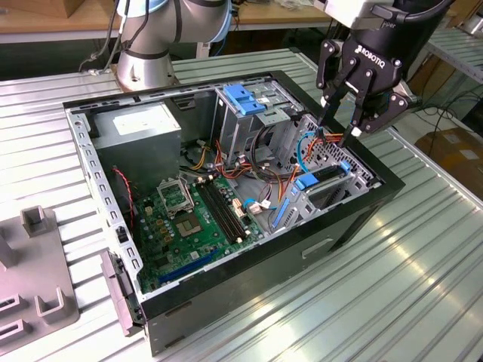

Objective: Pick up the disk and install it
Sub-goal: 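Insert the disk into the insertion slot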

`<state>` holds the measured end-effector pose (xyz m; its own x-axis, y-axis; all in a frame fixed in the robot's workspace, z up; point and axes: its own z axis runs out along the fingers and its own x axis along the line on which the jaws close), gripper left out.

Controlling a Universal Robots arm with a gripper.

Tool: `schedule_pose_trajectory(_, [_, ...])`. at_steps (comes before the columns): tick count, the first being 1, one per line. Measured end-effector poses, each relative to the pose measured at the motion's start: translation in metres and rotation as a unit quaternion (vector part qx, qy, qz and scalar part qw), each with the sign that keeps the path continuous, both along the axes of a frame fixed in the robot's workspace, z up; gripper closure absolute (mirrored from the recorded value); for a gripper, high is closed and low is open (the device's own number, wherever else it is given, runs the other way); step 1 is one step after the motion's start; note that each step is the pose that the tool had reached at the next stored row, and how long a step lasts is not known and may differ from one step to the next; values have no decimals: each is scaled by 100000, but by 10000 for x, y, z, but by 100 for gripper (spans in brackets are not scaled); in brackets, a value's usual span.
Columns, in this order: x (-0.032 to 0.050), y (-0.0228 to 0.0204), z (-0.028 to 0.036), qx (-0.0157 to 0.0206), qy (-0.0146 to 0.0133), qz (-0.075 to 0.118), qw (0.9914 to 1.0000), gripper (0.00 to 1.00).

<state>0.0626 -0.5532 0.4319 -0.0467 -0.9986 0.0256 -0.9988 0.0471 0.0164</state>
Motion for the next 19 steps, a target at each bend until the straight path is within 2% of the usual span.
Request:
schedule_pose_trajectory(2, [0,0,0,1,2,-2,100000,51])
schedule_pose_trajectory(4, [0,0,-11,17,-3,-2,100000,64])
schedule_pose_trajectory(5, [1,0,-26,16,-16,1,100000,64])
schedule_pose_trajectory(6, [2,0,-47,1,-51,-1,100000,70])
schedule_pose_trajectory(7, [3,-1,-73,3,-99,6,100000,82])
schedule_pose_trajectory(8, [9,-1,-95,6,-115,7,100000,88])
schedule_pose_trajectory(16, [56,-1,-271,4,-129,0,100000,89])
schedule_pose_trajectory(19, [100,-1,-337,1,-131,1,100000,89])
